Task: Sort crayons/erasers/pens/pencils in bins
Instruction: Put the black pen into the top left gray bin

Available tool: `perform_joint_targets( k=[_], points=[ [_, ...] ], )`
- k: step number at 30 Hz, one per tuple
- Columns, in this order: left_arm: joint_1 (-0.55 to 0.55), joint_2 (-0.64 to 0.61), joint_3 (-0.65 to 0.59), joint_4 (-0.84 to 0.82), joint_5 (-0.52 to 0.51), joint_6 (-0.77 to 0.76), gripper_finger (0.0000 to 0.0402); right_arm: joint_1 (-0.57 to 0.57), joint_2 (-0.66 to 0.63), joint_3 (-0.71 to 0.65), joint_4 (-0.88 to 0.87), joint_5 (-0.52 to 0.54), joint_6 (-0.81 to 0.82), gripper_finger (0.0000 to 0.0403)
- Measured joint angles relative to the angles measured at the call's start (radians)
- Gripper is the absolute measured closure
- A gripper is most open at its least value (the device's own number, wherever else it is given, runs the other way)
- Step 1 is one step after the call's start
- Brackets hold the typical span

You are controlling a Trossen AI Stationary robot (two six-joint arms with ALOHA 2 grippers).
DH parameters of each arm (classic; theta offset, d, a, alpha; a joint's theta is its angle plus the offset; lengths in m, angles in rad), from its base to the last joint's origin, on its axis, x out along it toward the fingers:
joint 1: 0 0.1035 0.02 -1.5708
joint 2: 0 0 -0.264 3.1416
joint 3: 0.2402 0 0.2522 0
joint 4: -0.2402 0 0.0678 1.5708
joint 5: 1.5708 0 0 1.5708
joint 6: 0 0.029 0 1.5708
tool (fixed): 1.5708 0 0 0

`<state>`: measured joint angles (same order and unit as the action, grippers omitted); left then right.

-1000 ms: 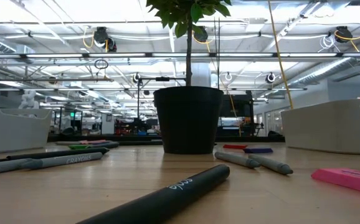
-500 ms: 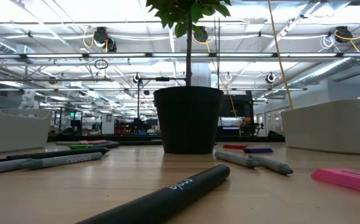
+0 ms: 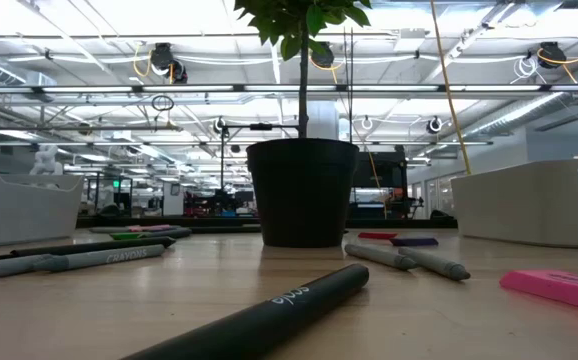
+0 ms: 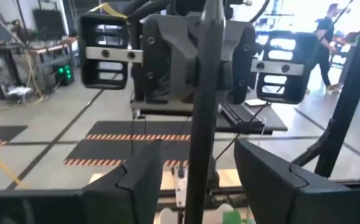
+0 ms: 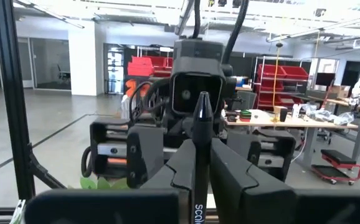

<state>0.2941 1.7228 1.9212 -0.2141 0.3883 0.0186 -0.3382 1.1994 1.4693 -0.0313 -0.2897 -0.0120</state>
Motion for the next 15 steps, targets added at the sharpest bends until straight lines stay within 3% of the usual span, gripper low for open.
perform_joint_targets(
  k=[5,8,15],
  points=[
    [0.001,0.013,0.001,0.033,-0.028,-0.019,0.0205,0.000,-0.001,0.000,0.004,0.000,0.000,0.0379],
    [-0.004,0.029,0.000,0.029,-0.032,-0.017,0.0231,0.000,-0.001,0.000,0.002,0.000,0.000,0.0378],
    [-0.008,0.025,-0.001,0.028,-0.029,-0.002,0.0370,-0.001,-0.001,0.000,-0.001,-0.004,0.004,0.0369]
  ],
)
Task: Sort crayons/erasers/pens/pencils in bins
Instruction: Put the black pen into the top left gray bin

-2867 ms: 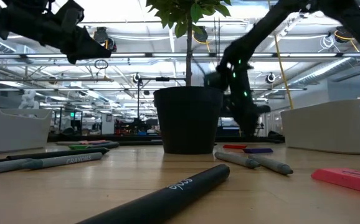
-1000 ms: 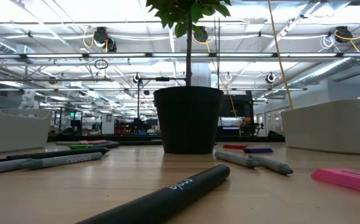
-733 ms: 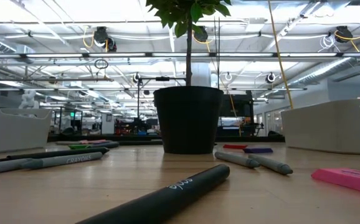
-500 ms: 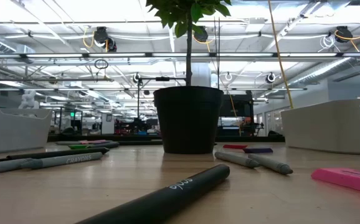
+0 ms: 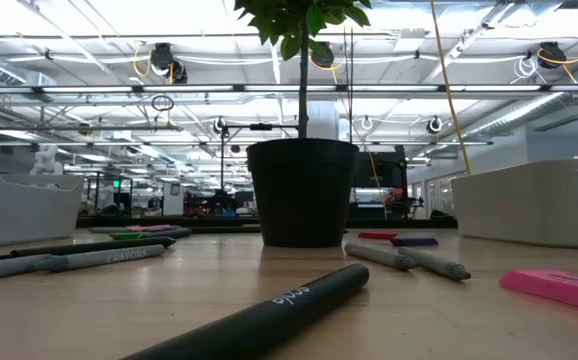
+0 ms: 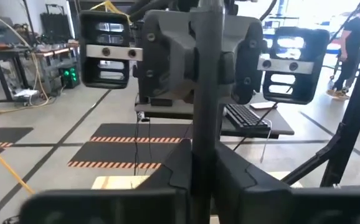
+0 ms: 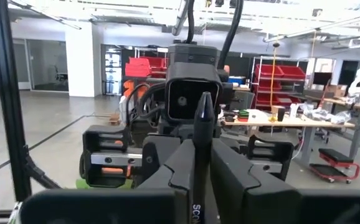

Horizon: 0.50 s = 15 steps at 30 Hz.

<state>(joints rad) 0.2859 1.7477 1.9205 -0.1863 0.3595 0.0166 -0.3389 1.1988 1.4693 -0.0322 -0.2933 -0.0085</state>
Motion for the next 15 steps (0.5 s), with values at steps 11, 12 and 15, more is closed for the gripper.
perform_joint_targets(
  k=[11,12,15],
  points=[
    [0.011,-0.061,0.050,-0.190,-0.150,0.026,0.0370,-0.001,-0.053,0.000,0.016,0.043,-0.020,0.0247],
    [0.011,-0.078,0.066,-0.261,-0.194,0.024,0.0370,-0.002,-0.063,0.000,0.014,0.065,-0.026,0.0237],
    [0.010,-0.113,0.119,-0.457,-0.323,-0.019,0.0370,-0.009,-0.091,0.001,-0.003,0.084,-0.045,0.0216]
  ],
)
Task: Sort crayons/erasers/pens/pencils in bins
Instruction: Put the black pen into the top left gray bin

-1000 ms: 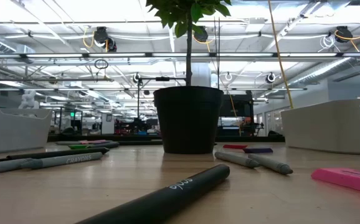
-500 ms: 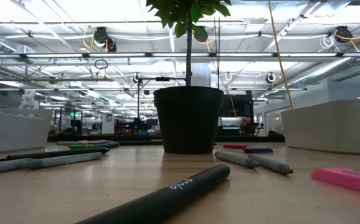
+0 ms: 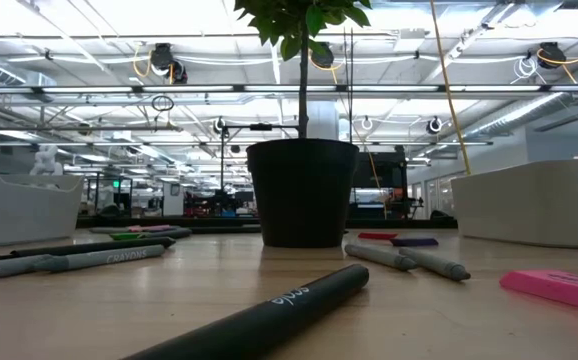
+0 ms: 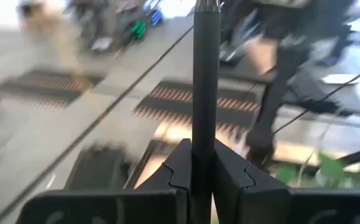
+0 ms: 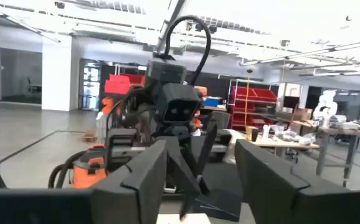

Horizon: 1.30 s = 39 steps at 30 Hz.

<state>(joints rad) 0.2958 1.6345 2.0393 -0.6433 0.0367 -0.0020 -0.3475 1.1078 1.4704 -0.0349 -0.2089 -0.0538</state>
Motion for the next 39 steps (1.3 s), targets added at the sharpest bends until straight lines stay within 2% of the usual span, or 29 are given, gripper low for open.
perform_joint_targets(
  k=[5,9,13,17,21,26,32,39],
  points=[
    [-0.020,-0.078,0.042,-0.363,-0.158,-0.249,0.0370,-0.007,-0.031,0.000,-0.052,-0.002,-0.038,0.0207],
    [-0.085,-0.146,0.027,-0.637,-0.280,-0.542,0.0370,-0.007,-0.043,0.000,-0.116,-0.002,-0.100,0.0207],
    [-0.203,-0.153,0.004,-0.921,-0.386,-0.885,0.0370,-0.007,-0.049,0.000,-0.160,-0.003,-0.115,0.0207],
    [-0.311,-0.165,-0.119,-0.891,-0.397,-1.115,0.0367,-0.007,-0.066,0.000,-0.202,-0.005,-0.117,0.0212],
    [-0.376,-0.175,-0.290,-0.931,-0.321,-1.318,0.0363,-0.007,-0.094,0.000,-0.246,-0.005,-0.120,0.0221],
    [-0.397,-0.226,-0.553,-0.931,-0.178,-1.470,0.0366,-0.005,-0.141,0.000,-0.274,-0.006,-0.101,0.0230],
    [-0.382,-0.254,-0.824,-0.888,-0.004,-1.563,0.0361,-0.004,-0.163,0.000,-0.347,-0.038,-0.086,0.0231],
    [-0.379,-0.270,-1.030,-0.822,0.039,-1.600,0.0363,-0.004,-0.130,0.000,-0.370,-0.044,-0.036,0.0231]
  ],
)
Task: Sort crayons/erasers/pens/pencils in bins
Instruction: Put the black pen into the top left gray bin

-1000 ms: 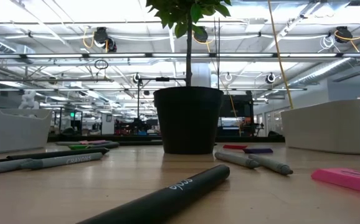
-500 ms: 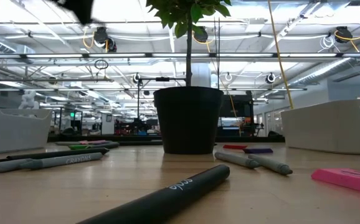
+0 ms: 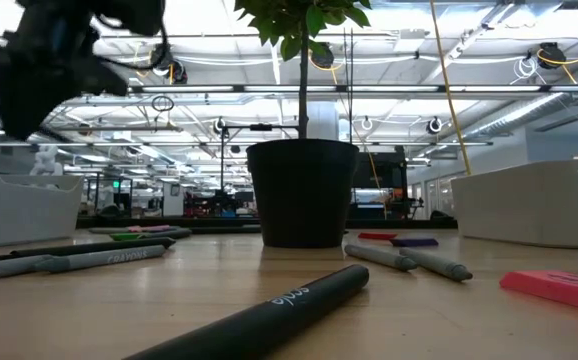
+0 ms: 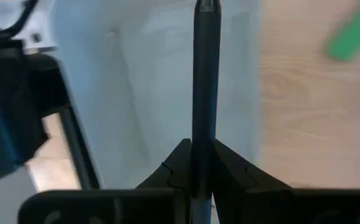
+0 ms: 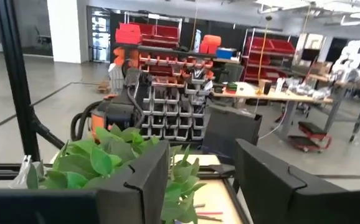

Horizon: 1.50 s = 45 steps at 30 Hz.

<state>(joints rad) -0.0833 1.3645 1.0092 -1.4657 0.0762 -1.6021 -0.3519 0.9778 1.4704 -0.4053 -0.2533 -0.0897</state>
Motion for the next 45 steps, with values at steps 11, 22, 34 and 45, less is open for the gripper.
perform_joint_targets(
  k=[11,22,34,45],
  points=[
    [0.000,0.001,-0.263,0.257,0.030,0.039,0.0353,0.000,0.061,0.000,0.043,-0.013,0.049,0.0231],
    [0.005,0.002,-0.309,0.279,0.094,0.125,0.0331,0.000,0.064,0.000,0.056,-0.010,0.063,0.0221],
    [0.053,-0.106,-0.078,0.020,0.211,0.156,0.0187,-0.007,0.073,-0.001,0.056,-0.006,-0.025,0.0189],
    [0.104,-0.038,0.084,0.417,-0.157,0.070,0.0197,-0.029,0.068,-0.001,-0.001,-0.010,-0.096,0.0192]
  ],
)
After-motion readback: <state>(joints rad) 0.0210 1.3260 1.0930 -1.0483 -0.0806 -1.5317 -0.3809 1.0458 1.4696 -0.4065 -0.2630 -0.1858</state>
